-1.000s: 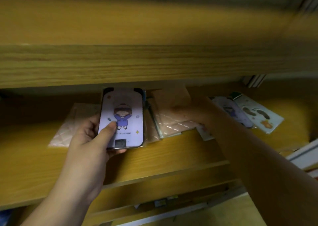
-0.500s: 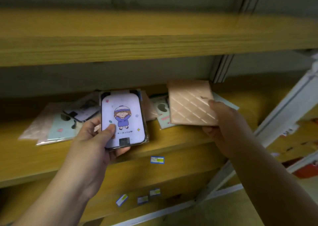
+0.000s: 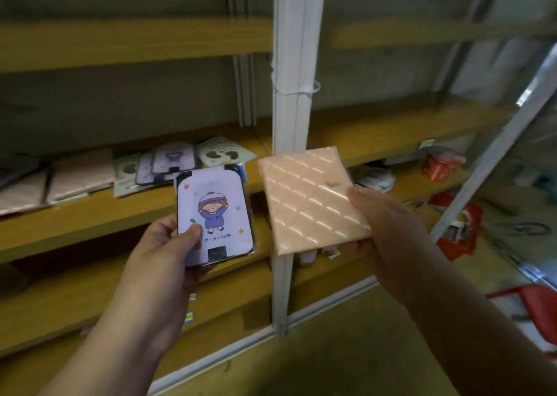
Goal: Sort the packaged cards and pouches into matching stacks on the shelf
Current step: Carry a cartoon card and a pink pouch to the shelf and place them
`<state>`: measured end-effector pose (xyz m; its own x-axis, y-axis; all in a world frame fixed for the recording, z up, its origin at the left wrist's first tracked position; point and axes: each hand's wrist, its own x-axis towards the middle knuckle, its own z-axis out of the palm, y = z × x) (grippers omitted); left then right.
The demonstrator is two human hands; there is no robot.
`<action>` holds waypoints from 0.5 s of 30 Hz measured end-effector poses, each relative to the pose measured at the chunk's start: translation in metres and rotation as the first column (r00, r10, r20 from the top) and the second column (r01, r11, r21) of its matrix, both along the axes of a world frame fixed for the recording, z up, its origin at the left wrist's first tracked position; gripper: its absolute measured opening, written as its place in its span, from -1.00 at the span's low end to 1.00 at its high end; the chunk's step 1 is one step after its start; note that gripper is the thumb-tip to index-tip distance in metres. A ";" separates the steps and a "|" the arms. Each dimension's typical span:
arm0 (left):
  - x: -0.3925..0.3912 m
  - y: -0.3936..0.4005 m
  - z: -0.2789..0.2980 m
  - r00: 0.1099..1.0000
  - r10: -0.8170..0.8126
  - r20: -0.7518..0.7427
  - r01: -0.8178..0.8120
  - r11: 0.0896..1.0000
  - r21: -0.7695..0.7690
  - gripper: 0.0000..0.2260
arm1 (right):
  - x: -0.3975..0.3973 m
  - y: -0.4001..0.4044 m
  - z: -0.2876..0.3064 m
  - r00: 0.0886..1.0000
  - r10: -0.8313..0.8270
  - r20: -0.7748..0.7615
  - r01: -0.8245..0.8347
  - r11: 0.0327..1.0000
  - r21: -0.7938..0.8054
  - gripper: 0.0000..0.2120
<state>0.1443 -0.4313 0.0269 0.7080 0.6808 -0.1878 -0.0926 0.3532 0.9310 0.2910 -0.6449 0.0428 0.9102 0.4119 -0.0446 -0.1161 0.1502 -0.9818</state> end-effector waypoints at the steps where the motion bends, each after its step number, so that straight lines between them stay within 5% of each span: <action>1: 0.008 -0.018 0.002 1.000 -0.021 -0.007 0.021 1.000 -0.006 -0.88 | 0.006 -0.018 0.002 0.999 -0.014 -0.036 0.014 1.000 0.000 -0.87; 10: 0.102 -0.116 0.013 0.976 -0.199 -0.088 0.200 0.980 0.011 -0.83 | 0.088 -0.131 -0.004 0.960 -0.143 -0.239 0.169 0.981 0.094 -0.78; 15: 0.183 -0.143 0.006 0.953 -0.285 -0.103 0.289 0.957 0.022 -0.83 | 0.146 -0.160 -0.013 0.961 -0.174 -0.214 0.193 0.979 0.072 -0.69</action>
